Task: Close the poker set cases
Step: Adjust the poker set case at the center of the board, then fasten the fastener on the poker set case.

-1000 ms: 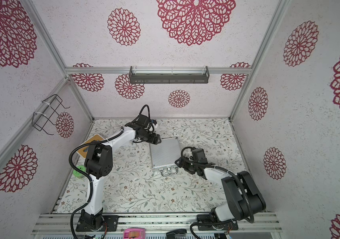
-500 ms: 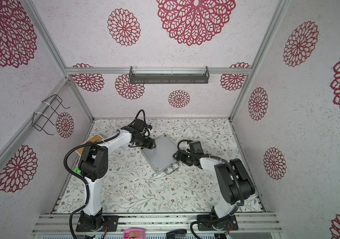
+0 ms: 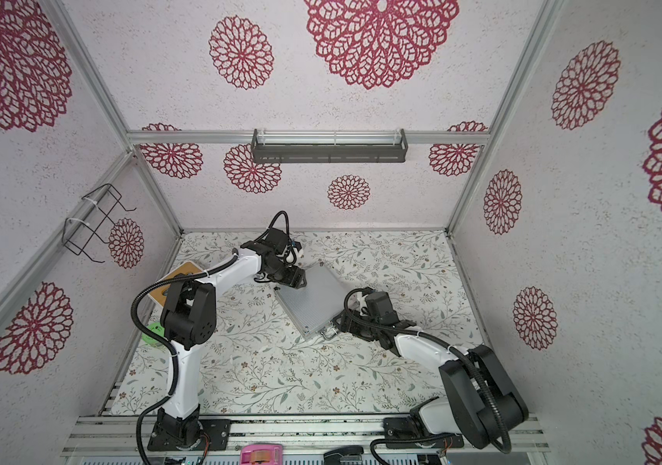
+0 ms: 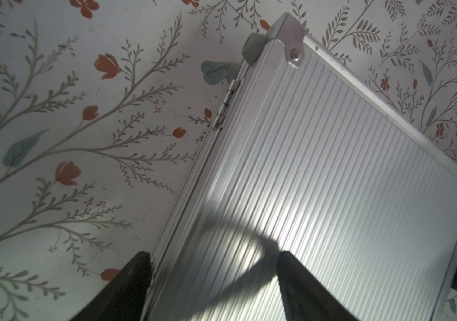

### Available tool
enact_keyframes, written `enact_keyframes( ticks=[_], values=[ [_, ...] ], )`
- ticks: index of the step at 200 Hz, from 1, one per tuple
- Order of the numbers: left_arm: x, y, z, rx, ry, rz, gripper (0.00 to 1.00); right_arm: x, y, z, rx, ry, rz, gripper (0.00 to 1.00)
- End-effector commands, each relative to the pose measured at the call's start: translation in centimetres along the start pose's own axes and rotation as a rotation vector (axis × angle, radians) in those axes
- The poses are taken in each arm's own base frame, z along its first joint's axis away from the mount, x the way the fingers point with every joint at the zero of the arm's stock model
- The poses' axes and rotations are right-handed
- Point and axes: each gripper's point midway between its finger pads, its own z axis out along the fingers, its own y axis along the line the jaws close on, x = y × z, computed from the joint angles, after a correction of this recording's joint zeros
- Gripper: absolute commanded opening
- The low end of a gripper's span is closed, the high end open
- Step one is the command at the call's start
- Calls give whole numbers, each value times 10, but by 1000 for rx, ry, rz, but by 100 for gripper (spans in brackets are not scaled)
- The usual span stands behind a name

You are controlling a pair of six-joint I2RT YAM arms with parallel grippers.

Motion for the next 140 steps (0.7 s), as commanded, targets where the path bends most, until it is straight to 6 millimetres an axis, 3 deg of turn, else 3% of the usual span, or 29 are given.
enact_keyframes(
  ticks=[1,60,140],
  values=[
    [11,1,7,-10,39,26,74,0,8,2,-42,-44,48,72],
    [18,3,14,-17,56,35,71,13,4,19,-70,-59,66,70],
    [20,5,17,-38,68,49,70,14,-1,35,-98,-90,87,58]
  ],
)
